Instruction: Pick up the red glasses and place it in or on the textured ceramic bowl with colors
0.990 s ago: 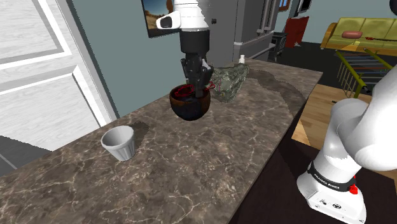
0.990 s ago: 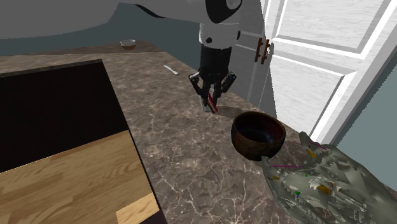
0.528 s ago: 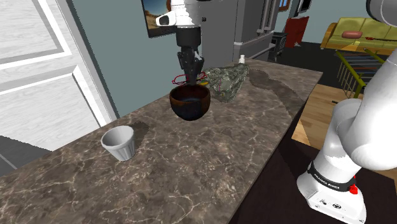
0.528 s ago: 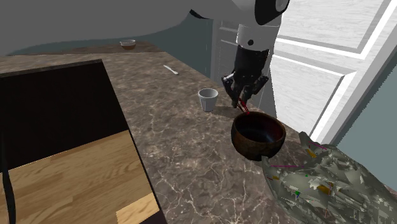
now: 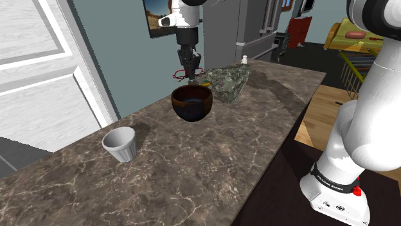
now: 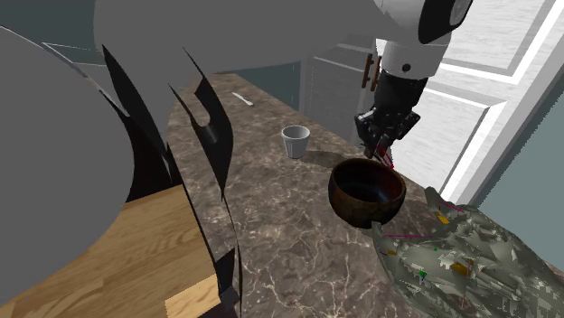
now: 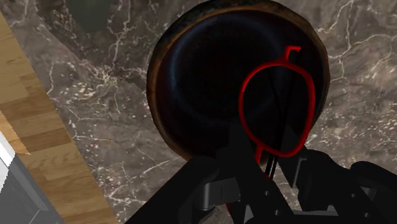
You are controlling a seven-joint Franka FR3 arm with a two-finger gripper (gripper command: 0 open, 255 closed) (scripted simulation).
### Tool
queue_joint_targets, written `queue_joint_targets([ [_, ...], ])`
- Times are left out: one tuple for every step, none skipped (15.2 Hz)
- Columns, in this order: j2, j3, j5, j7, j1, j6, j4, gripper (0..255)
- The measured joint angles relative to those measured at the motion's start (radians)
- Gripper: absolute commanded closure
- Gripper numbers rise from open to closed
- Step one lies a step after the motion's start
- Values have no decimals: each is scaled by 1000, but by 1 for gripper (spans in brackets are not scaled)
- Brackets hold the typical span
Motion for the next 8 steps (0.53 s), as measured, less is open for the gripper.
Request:
queue_joint_targets([
  [1,0,0,-2,0,13,-12,255],
  [-1,0,0,-2,0,27,-28,255],
  [-5,0,0,-3,0,42,-47,255],
  [-2,0,0,-5,0,54,-56,255],
  [-3,0,0,-5,0,66,-70,255],
  [-3,0,1,-6,0,80,-83,255],
  [-7,0,1,-7,0,92,-100,255],
  [-9,-1,1,-9,-1,108,-117,255],
])
